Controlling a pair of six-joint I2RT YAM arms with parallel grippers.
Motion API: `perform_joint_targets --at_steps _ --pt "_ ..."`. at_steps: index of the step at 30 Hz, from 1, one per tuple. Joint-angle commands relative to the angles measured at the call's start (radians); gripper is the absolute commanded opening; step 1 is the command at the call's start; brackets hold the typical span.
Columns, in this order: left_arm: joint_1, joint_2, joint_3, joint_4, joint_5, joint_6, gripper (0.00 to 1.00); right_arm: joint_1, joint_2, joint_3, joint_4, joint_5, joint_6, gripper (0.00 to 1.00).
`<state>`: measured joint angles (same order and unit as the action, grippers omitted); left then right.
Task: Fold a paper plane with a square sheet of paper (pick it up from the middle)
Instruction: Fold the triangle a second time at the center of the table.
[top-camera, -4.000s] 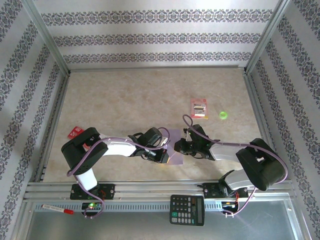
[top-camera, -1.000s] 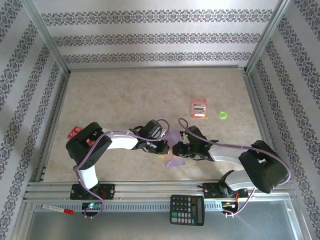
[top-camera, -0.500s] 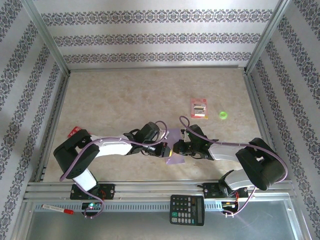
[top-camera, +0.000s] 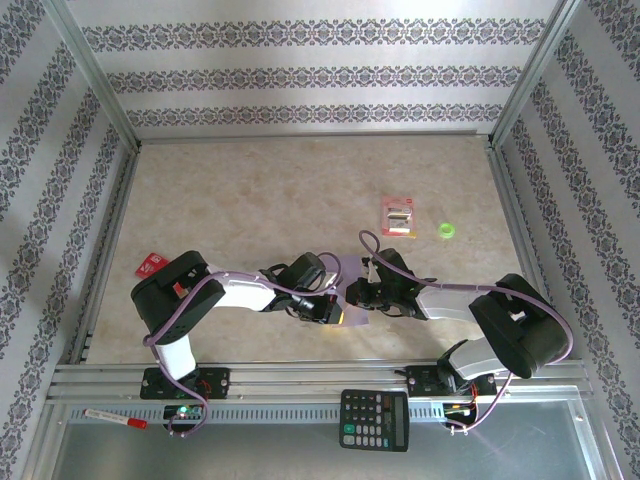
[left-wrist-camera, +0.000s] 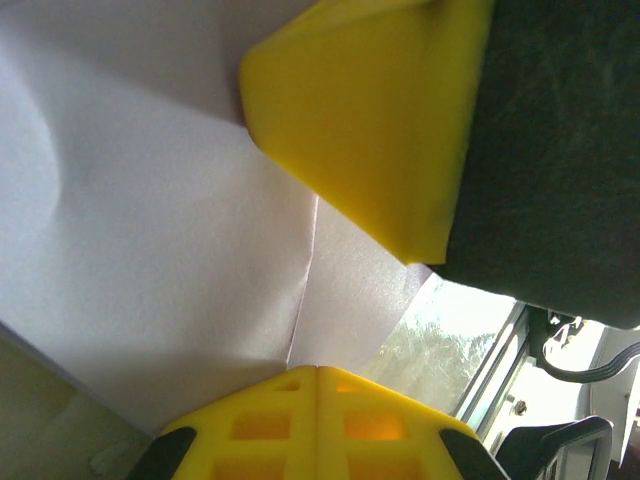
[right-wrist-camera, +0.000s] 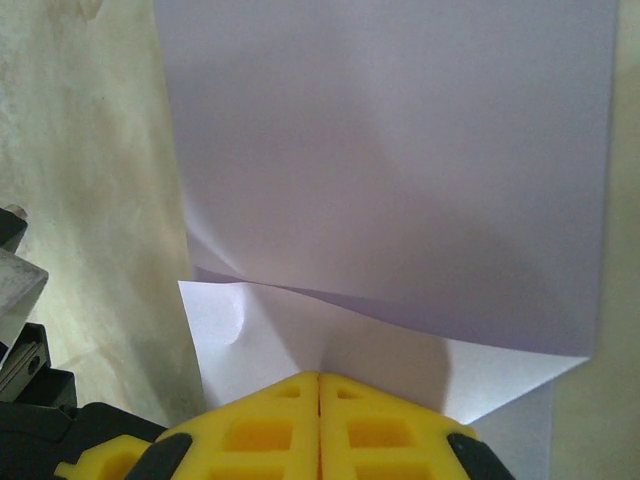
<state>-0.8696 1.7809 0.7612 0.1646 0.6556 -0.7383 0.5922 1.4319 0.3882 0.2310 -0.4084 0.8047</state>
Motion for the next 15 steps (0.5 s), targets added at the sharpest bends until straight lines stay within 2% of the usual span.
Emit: perform_joint_targets --at_steps 1,8,15 --pt "-0.011 0.000 -0.023 -0.052 0.008 0.025 0.00 -0.009 0.052 -0.034 -0.093 0.100 -0.005 0.06" --pt "-0.007 -0.082 0.001 -0.107 0.035 0.034 0.00 -0.009 0.061 -0.032 -0.092 0.101 -0.005 0.07" --pt "0.035 0.017 0.089 -0.048 -0.009 0.021 0.00 -0.008 0.053 -0.035 -0.091 0.103 -0.001 0.06"
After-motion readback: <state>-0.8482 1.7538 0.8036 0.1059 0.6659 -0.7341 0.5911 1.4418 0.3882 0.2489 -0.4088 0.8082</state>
